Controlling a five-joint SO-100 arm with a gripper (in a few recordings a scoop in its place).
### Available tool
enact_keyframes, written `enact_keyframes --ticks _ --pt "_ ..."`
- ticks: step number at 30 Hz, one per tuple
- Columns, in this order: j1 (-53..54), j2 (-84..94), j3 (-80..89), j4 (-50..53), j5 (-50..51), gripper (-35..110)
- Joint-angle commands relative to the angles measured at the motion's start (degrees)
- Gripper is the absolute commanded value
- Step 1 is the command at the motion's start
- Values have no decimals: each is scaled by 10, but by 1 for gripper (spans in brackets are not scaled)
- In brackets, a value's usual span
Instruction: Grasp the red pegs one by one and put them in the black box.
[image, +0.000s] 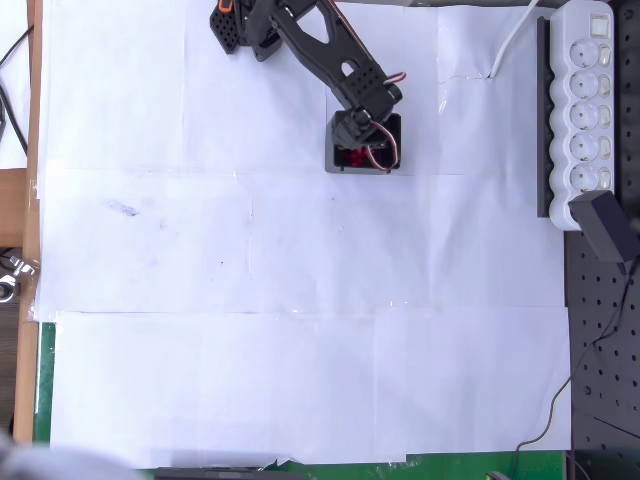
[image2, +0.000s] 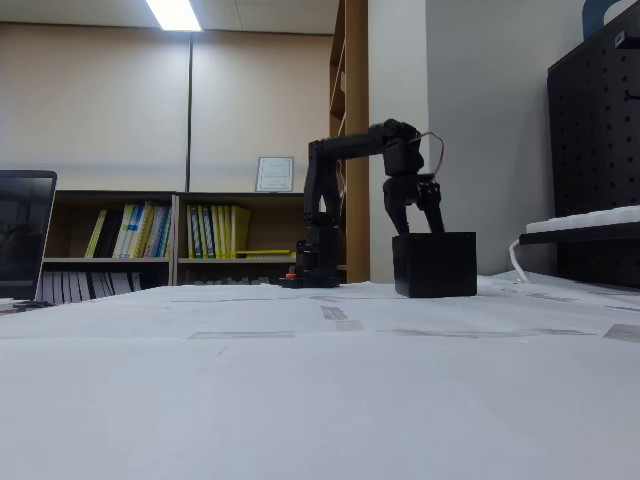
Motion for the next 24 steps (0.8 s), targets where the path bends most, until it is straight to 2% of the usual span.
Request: enact_keyframes --ticks 1,4,8,13,16,21,24 --pt "85 -158 47 21 31 21" --pt "185 -282 -90 -64 91 21" --pt "303 -446 -356 -170 190 19" --pt "406 -652 -734 -340 309 2" --pt "414 -703 -846 -360 330 0" --pt "394 -766 -940 -347 296 0" --pt "382 -792 -946 -279 279 0"
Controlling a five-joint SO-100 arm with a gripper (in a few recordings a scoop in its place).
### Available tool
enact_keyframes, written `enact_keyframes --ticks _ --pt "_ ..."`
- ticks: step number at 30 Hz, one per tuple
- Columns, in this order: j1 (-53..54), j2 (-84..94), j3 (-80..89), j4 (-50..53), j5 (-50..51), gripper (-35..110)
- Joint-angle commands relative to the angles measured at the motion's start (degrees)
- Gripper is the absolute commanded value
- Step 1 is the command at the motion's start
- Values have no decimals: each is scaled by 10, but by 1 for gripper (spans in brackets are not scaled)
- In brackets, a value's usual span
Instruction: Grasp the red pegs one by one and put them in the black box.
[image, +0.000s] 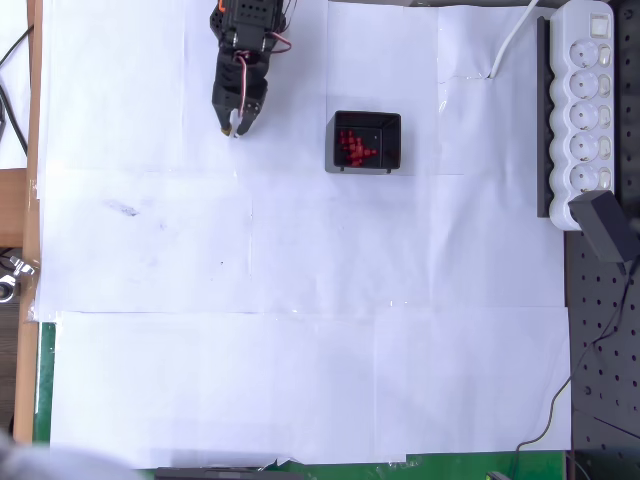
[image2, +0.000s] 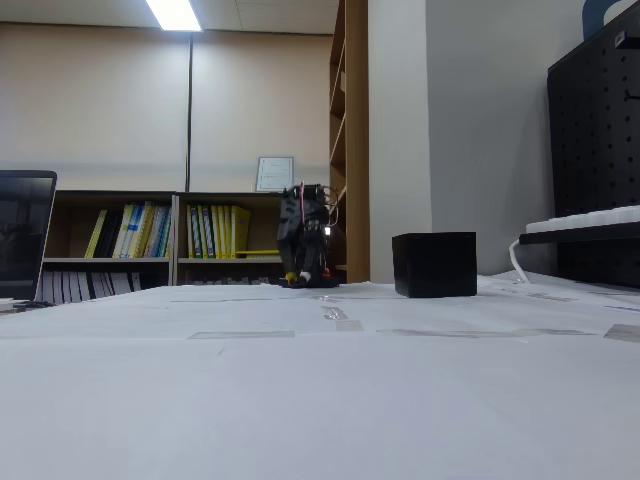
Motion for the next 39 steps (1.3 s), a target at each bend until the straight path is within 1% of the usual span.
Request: enact_keyframes --ticks 1,6,12,16,27,39 --pt "-13 -40 -8 79 -23 0" --pt "-26 -76 -8 159 -23 0" --pt "-43 -82 -8 229 -31 0" --pt "-61 -93 -8 233 -52 0" --pt "-70 -130 -8 250 -49 0" --pt "-72 -131 -8 250 -47 0"
